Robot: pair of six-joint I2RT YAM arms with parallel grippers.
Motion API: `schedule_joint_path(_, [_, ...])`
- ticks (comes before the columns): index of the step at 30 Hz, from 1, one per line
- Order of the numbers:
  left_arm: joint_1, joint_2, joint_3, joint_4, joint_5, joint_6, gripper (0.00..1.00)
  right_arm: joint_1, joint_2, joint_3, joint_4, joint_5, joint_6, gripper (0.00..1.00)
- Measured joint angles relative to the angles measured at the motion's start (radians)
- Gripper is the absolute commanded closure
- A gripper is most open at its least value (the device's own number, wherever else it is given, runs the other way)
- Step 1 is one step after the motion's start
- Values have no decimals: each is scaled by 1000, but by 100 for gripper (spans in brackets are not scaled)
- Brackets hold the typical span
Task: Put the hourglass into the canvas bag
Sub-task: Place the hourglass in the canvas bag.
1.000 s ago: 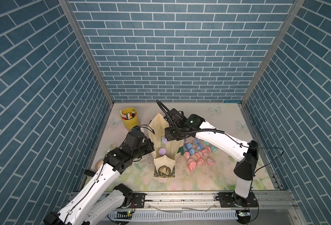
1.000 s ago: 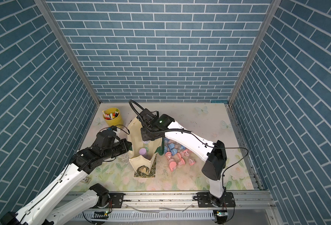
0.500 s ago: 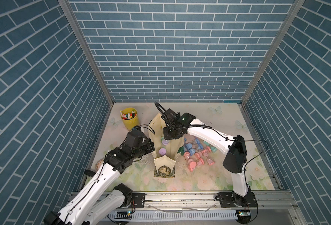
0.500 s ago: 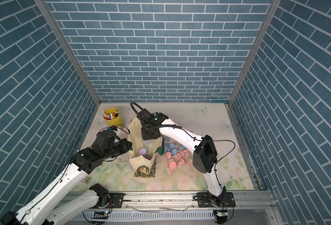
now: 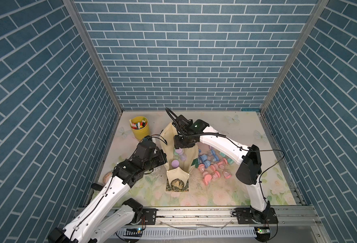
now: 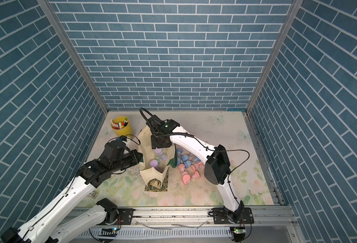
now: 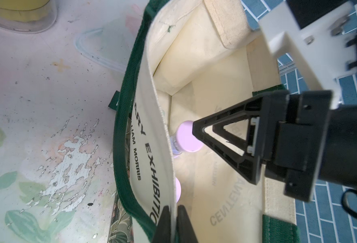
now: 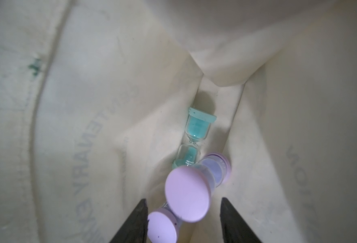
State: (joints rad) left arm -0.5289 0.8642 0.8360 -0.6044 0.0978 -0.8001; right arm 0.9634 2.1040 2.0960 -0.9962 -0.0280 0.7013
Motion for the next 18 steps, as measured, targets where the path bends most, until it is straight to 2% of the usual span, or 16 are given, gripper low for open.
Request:
schedule_joint_path(9, [0, 0, -1, 3, 0, 0, 100, 0, -75, 14, -24, 53, -3, 43])
schedule_joint_path(18, [0, 9, 0, 4, 0, 4, 100, -8, -387, -169, -22, 219, -30, 44])
